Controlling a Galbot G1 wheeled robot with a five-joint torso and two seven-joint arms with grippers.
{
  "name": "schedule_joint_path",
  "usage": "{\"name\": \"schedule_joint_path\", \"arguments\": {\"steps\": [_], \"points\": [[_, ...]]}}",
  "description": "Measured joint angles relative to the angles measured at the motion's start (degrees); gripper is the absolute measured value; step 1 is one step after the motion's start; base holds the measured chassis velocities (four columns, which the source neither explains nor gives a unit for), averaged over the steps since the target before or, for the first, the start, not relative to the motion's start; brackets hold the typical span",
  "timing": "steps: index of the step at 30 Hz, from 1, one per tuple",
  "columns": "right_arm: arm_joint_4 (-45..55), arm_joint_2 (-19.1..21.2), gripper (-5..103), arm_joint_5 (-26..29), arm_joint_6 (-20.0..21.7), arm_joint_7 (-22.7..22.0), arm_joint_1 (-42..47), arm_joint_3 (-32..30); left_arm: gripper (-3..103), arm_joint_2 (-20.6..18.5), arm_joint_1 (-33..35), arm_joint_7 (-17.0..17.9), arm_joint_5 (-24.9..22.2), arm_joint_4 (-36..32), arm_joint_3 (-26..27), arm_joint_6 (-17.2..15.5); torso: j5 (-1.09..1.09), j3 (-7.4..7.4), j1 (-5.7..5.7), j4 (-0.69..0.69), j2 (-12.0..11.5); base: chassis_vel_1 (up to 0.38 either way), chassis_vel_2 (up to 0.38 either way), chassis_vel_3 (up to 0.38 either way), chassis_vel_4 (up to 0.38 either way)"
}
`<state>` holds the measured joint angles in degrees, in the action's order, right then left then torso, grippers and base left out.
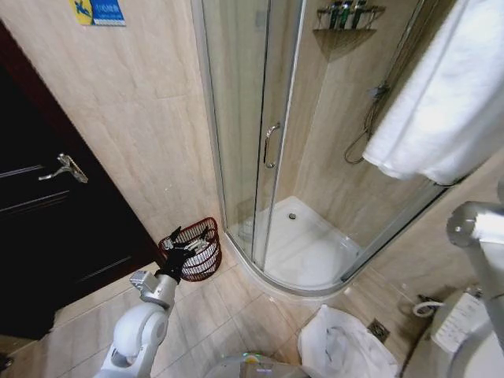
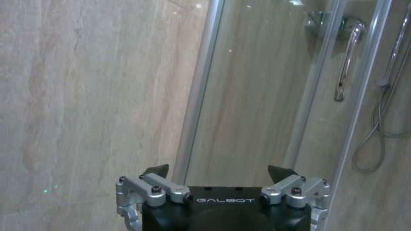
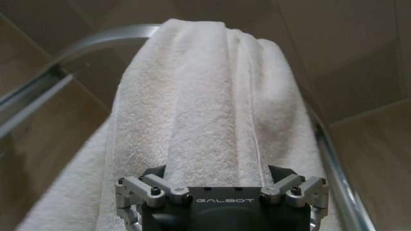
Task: Discard the used towel into the hamper.
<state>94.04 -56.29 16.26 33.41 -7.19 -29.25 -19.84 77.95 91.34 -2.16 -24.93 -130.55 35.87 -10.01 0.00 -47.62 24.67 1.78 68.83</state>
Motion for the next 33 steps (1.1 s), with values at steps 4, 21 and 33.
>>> {"name": "schedule_joint_path", "arguments": {"steps": [4, 21, 33], "points": [[-2.1, 0.6, 100, 0.9, 0.2, -0.3, -0.4, -0.2, 100, 0.0, 0.0, 0.0, 0.0, 0.0, 0.0, 0.0, 0.00, 0.00, 0.00, -0.01, 0.0, 0.000, 0.000, 0.000, 0.000], [-5.3, 3.3, 57, 10.1, -1.1, -0.7, 1.2, 0.0, 100, 0.0, 0.0, 0.0, 0.0, 0.0, 0.0, 0.0, 0.00, 0.00, 0.00, 0.00, 0.0, 0.000, 0.000, 0.000, 0.000], [-5.2, 5.4, 18, 12.3, -1.4, -0.1, 0.7, 0.3, 100, 0.0, 0.0, 0.0, 0.0, 0.0, 0.0, 0.0, 0.00, 0.00, 0.00, 0.00, 0.0, 0.000, 0.000, 0.000, 0.000]]}}
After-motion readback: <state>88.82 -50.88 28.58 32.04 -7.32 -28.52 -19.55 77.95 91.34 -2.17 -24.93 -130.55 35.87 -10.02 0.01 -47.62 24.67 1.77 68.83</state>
